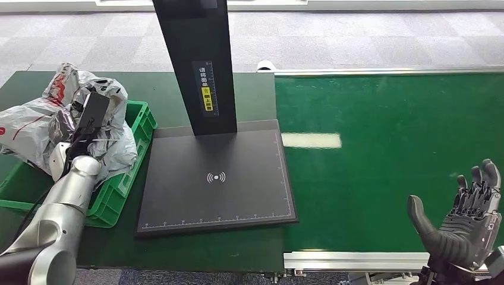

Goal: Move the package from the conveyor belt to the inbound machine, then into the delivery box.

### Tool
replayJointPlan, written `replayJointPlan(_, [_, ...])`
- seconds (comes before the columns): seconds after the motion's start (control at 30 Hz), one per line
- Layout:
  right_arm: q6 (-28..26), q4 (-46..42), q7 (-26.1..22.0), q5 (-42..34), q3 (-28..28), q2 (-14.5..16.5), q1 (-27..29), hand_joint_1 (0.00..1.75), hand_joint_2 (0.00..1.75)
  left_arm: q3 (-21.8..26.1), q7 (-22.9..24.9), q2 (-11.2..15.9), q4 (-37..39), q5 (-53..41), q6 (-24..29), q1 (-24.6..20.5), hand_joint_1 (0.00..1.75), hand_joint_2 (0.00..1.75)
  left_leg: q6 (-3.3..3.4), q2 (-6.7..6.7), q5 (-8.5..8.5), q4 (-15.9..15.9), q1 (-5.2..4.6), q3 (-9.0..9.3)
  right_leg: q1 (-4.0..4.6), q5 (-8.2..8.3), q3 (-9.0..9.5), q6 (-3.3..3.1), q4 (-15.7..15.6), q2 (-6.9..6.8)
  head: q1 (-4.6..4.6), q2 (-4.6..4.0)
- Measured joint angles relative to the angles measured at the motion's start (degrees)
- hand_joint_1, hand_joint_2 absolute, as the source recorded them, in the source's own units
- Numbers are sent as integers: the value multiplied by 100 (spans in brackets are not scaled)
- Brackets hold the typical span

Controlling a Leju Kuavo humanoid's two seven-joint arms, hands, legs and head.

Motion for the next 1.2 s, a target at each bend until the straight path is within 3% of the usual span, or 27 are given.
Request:
replayJointPlan(0.17, [-91, 78, 65, 7, 4, -19, -24, 0, 175, 149, 15, 50, 266, -43, 572, -29, 0, 175, 0, -1, 3, 0, 1, 1, 1, 0, 0, 0, 4, 0, 0, 0])
replayJointPlan(0.33, [-257, 138, 109, 39, 57, -56, -30, 0, 175, 577, -805, 38, 235, 728, 839, -33, 0, 175, 0, 0, 3, 0, 1, -1, 1, 0, -5, 0, 5, 0, 1, 0])
replayJointPlan(0.43, [-283, 168, 110, 42, 83, -75, -29, 0, 175, 851, -1203, -8, 108, 1405, 330, -32, 0, 175, 0, -1, 3, 1, 0, -5, 0, 0, -8, 0, 5, -1, 0, 0])
replayJointPlan(0.53, [-286, 209, 110, 71, 90, -81, -37, 0, 175, 1310, -1996, -173, -365, 3461, -1026, 36, 0, 175, 1, 1, 3, 1, 0, -10, 0, 1, -11, 0, 5, 1, 3, 0])
replayJointPlan(0.6, [-286, 241, 109, 99, 92, -82, -49, 0, 175, 1559, -2235, -296, -889, 4749, -1519, 160, 0, 175, 0, 10, 3, 1, 0, -11, 0, 2, -14, -1, 5, 11, 2, 0])
replayJointPlan(0.67, [-286, 272, 108, 119, 93, -83, -57, 0, 175, 1668, -2214, -374, -1358, 5297, -1609, 292, 0, 175, 1, 13, 2, 1, 0, -12, 0, 2, -17, -1, 5, 16, 0, 0])
replayJointPlan(0.83, [-286, 322, 108, 144, 100, -84, -76, 0, 175, 1764, -2340, -487, -2063, 5681, -1586, 538, 0, 175, 1, 1, 3, 1, 1, -20, 1, 1, -18, -1, 5, 6, 1, 0])
replayJointPlan(0.97, [-313, 376, 128, 191, 106, -75, -134, 0, 175, 1768, -2860, -709, -3174, 6355, -1288, 990, 0, 0, 1, 9, 2, 1, 0, -20, 0, 1, -21, -1, 6, 13, 1, 0])
replayJointPlan(1.1, [-339, 448, 173, 208, 110, -64, -211, 0, 175, 1455, -3212, -1027, -4914, 6247, -1063, 1776, 0, 0, 1, 4, -2, 1, -3, -24, -4, -3, -23, 3, 4, 9, 2, 0])
replayJointPlan(1.17, [-283, 502, 216, 196, 139, -63, -245, 0, 175, 1063, -3452, -1201, -5772, 5869, -1026, 2281, 0, 87, 3, 3, -7, 1, -5, -25, -7, -6, -23, 6, 1, 8, 2, 0])
replayJointPlan(1.2, [-262, 517, 230, 192, 150, -63, -253, 0, 175, 948, -3510, -1246, -5977, 5751, -1015, 2409, 0, 116, 3, 3, -8, 1, -6, -25, -8, -7, -23, 7, 1, 8, 2, 0])
